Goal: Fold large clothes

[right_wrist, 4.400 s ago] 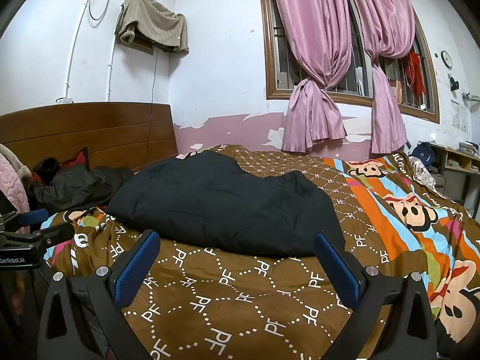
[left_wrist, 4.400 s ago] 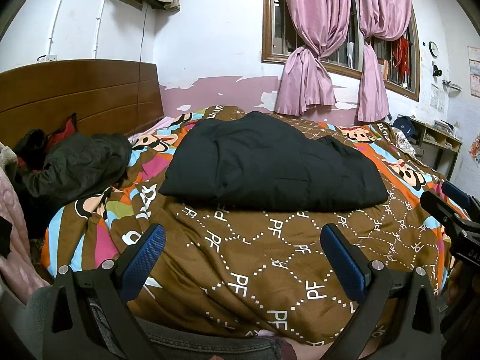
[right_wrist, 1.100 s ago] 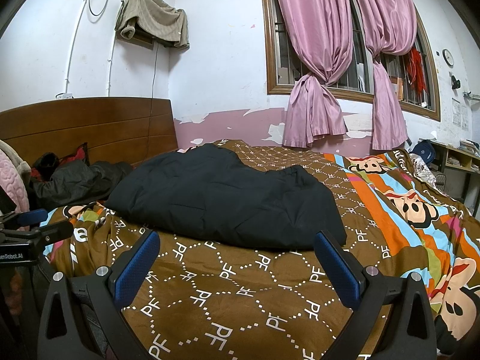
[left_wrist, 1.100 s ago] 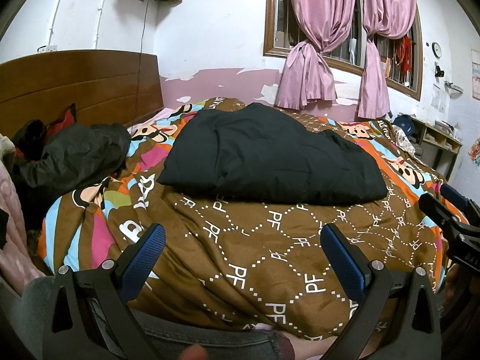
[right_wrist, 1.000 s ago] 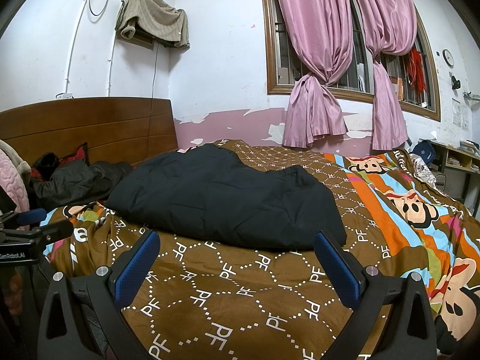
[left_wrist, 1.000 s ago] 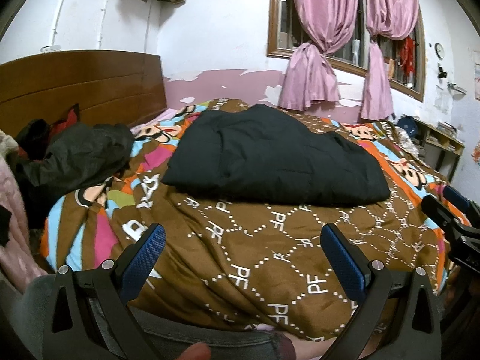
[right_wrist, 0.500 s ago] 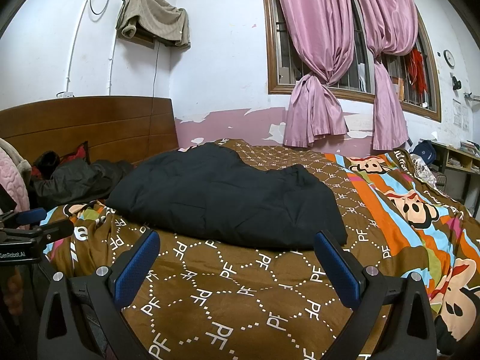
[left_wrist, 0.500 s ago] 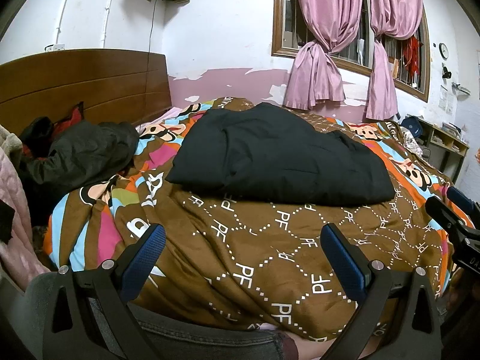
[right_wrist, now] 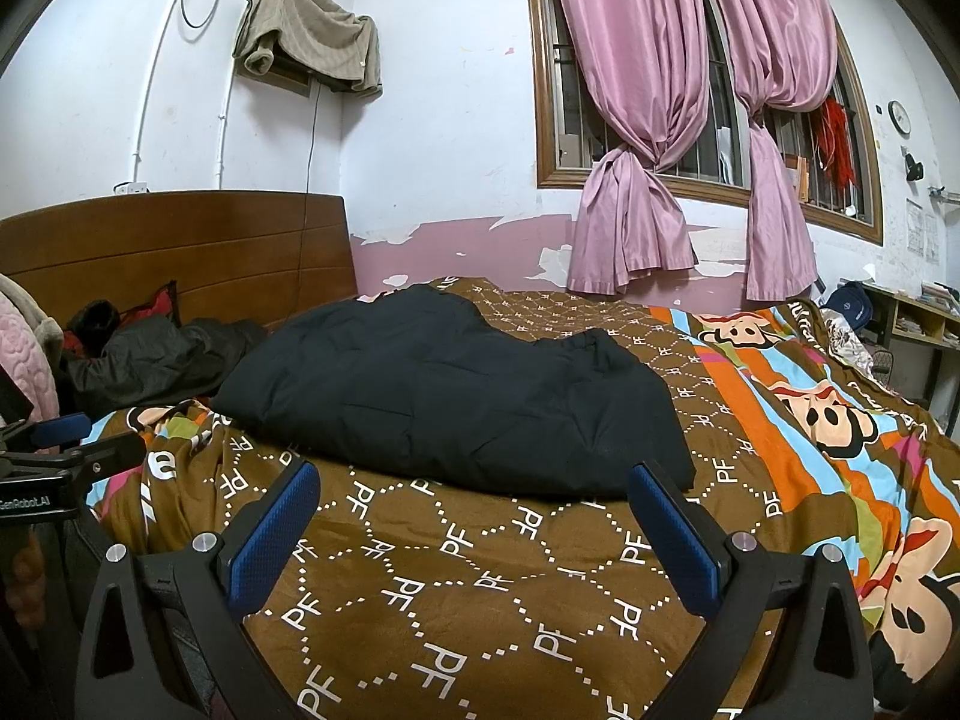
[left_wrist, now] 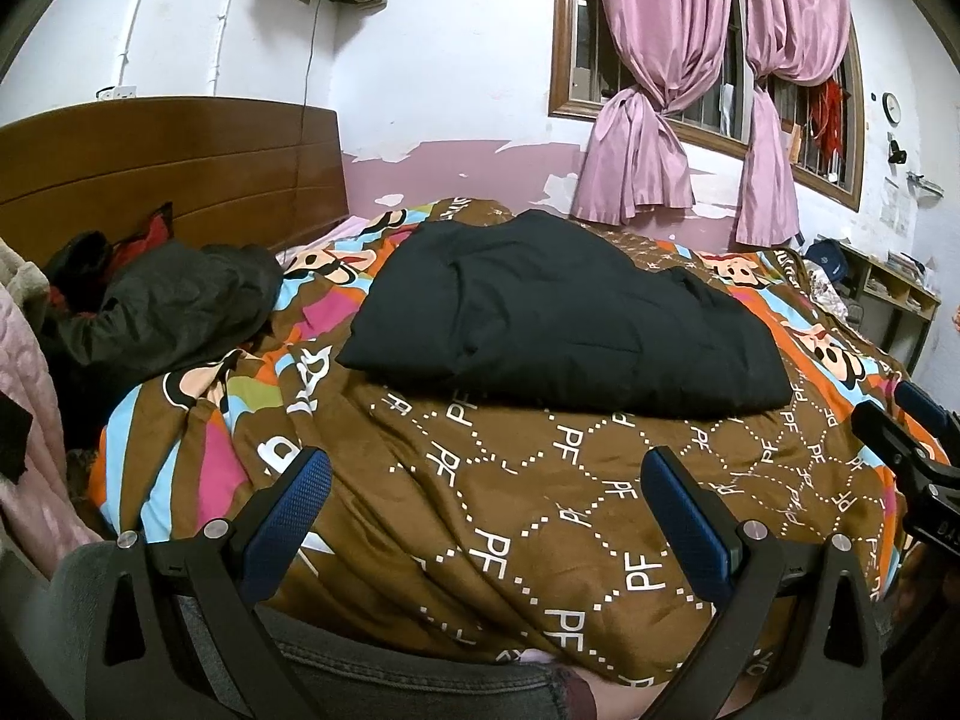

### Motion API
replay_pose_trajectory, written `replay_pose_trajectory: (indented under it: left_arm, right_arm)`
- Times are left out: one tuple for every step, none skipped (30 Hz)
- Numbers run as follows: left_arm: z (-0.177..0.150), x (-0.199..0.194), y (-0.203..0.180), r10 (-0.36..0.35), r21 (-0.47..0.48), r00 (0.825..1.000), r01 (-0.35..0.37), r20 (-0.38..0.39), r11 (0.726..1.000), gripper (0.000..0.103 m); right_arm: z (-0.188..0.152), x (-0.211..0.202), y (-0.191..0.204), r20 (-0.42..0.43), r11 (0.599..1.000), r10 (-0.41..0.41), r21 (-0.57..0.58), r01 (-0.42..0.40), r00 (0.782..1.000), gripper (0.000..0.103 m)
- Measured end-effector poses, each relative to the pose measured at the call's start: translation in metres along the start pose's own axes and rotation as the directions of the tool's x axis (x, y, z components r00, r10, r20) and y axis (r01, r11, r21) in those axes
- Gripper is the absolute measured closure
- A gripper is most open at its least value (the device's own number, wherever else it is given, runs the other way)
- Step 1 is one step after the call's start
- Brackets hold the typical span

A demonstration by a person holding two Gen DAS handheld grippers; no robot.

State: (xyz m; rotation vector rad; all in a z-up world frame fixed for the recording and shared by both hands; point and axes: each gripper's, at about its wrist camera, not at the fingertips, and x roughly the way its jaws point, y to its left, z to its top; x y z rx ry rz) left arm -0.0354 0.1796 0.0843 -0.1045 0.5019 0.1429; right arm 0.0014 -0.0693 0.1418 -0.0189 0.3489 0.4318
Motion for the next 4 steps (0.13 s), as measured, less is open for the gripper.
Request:
replay_pose_trajectory:
  left_arm:
    - [-0.0002, 0.0005, 0.0000, 0.001, 0.000, 1.000, -0.001, -0.001, 1.000, 0.002]
    - [-0.0004, 0.0005, 0.0001, 0.002, 0.000, 1.000, -0.002, -0.002, 1.000, 0.002]
    - [-0.0004, 0.0006, 0.0005, 0.002, -0.001, 1.000, -0.002, -0.003, 1.000, 0.002]
    - [-0.0004, 0.0009, 0.0006, 0.001, -0.001, 1.000, -0.001, -0.003, 1.000, 0.002]
  right_arm:
    - [0.0002, 0.0002, -0.0001, 0.000, 1.000, 0.000, 0.000, 0.000, 1.000, 0.000]
    - [0.0002, -0.0001, -0.0002, 0.000, 1.000, 0.000, 0.000, 0.000, 1.000, 0.000]
    - [0.0002, -0.0002, -0.0002, 0.000, 1.000, 0.000, 0.000, 0.000, 1.000, 0.000]
    - [0.0009, 0.0012, -0.0004, 0.000, 1.000, 0.001, -0.001, -0.001, 1.000, 0.000]
